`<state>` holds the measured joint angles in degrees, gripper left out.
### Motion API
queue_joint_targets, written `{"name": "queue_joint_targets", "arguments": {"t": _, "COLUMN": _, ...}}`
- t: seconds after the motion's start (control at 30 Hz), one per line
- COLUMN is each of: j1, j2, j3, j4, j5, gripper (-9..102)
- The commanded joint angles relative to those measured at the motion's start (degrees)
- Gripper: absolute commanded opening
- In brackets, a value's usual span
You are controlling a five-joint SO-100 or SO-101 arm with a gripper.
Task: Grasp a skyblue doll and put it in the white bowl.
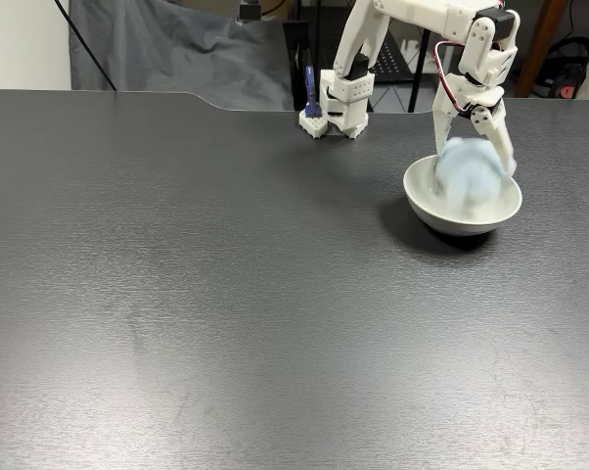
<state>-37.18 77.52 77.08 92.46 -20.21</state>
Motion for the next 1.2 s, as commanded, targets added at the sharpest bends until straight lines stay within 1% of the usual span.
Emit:
{"name": "queue_joint_targets", "arguments": {"t": 0.0, "j1": 0.26, "j2": 2.37, "j3": -0.53, "j4": 0.00, "j5": -0.09, "gripper": 62}}
{"name": "queue_joint_targets", "arguments": {"t": 0.2, "j1": 2.02, "j2": 5.80, "j3": -1.41, "j4": -0.09, "j5": 0.53, "gripper": 62}}
{"name": "queue_joint_targets", "arguments": {"t": 0.3, "j1": 4.13, "j2": 10.28, "j3": -1.49, "j4": -0.09, "j5": 0.53, "gripper": 62}}
{"name": "queue_joint_targets", "arguments": {"t": 0.57, "j1": 11.51, "j2": 31.82, "j3": -1.49, "j4": 0.35, "j5": 0.53, "gripper": 62}}
{"name": "queue_joint_targets", "arguments": {"t": 0.73, "j1": 18.81, "j2": 45.35, "j3": -1.41, "j4": 0.88, "j5": 0.44, "gripper": 62}}
{"name": "queue_joint_targets", "arguments": {"t": 0.83, "j1": 23.91, "j2": 51.33, "j3": -0.88, "j4": 0.88, "j5": 0.35, "gripper": 59}}
{"name": "queue_joint_targets", "arguments": {"t": 0.9, "j1": 26.72, "j2": 53.09, "j3": -0.53, "j4": 0.97, "j5": 0.35, "gripper": 54}}
{"name": "queue_joint_targets", "arguments": {"t": 0.97, "j1": 28.92, "j2": 53.96, "j3": -0.53, "j4": 0.97, "j5": 0.35, "gripper": 45}}
{"name": "queue_joint_targets", "arguments": {"t": 1.03, "j1": 30.76, "j2": 53.96, "j3": -0.53, "j4": 0.97, "j5": 0.35, "gripper": 32}}
{"name": "queue_joint_targets", "arguments": {"t": 1.17, "j1": 34.28, "j2": 54.84, "j3": -0.53, "j4": 0.18, "j5": -0.18, "gripper": 3}}
